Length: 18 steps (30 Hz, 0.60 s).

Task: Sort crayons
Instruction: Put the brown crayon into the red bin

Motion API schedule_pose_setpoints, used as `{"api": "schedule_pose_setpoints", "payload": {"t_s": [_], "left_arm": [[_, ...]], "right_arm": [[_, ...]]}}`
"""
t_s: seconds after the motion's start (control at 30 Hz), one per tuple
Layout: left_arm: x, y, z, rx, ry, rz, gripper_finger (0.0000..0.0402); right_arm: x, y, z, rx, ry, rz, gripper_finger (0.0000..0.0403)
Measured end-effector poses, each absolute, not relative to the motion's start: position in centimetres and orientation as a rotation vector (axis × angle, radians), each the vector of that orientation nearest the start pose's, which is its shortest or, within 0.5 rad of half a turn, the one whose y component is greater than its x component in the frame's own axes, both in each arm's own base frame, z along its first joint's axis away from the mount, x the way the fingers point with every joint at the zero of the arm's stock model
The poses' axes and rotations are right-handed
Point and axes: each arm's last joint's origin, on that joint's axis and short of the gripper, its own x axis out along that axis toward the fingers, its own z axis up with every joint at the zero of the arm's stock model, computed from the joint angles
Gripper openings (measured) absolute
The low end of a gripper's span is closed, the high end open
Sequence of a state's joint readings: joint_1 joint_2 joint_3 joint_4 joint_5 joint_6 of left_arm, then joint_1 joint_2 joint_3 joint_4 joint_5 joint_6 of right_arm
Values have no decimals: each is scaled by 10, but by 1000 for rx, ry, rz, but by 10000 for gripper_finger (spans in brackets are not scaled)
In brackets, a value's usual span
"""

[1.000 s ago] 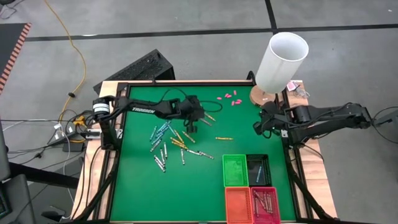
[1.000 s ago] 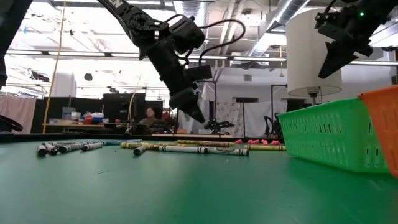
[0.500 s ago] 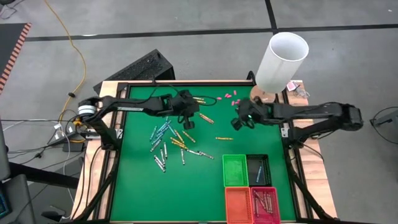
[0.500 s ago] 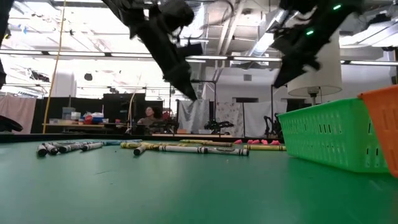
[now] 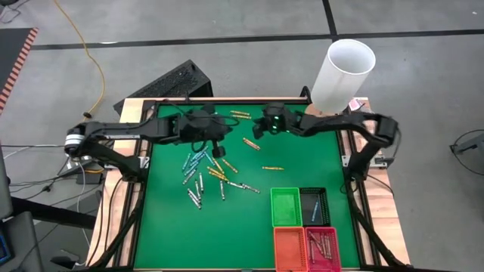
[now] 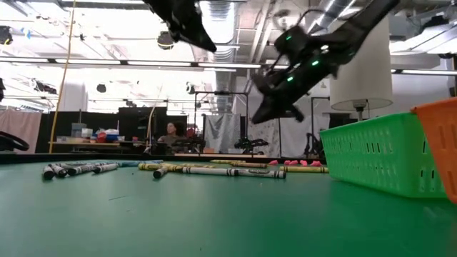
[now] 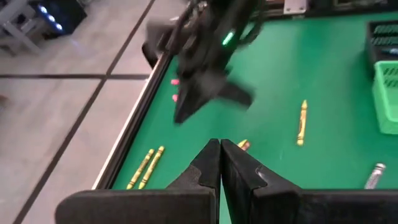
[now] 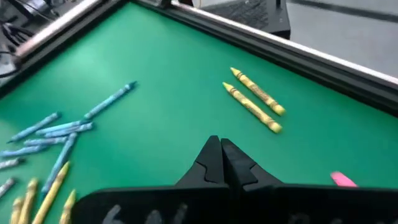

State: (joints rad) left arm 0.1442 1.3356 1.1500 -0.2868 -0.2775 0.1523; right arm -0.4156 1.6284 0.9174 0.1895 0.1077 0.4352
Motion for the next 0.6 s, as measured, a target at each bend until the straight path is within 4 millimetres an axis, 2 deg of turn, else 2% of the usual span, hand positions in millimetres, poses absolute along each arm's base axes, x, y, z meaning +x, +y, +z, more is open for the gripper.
{"api": "schedule_pose_setpoints", "payload": {"t_s": [0.17,0.3,0.6], "left_arm": [[285,40,333,198,527,385,0],[282,34,329,191,579,383,0],[280,24,324,197,628,384,0]], "right_arm": [[353,-159,193,501,487,-652,0],[376,-173,190,493,530,-721,0],[409,-209,190,501,624,-863,0]]}}
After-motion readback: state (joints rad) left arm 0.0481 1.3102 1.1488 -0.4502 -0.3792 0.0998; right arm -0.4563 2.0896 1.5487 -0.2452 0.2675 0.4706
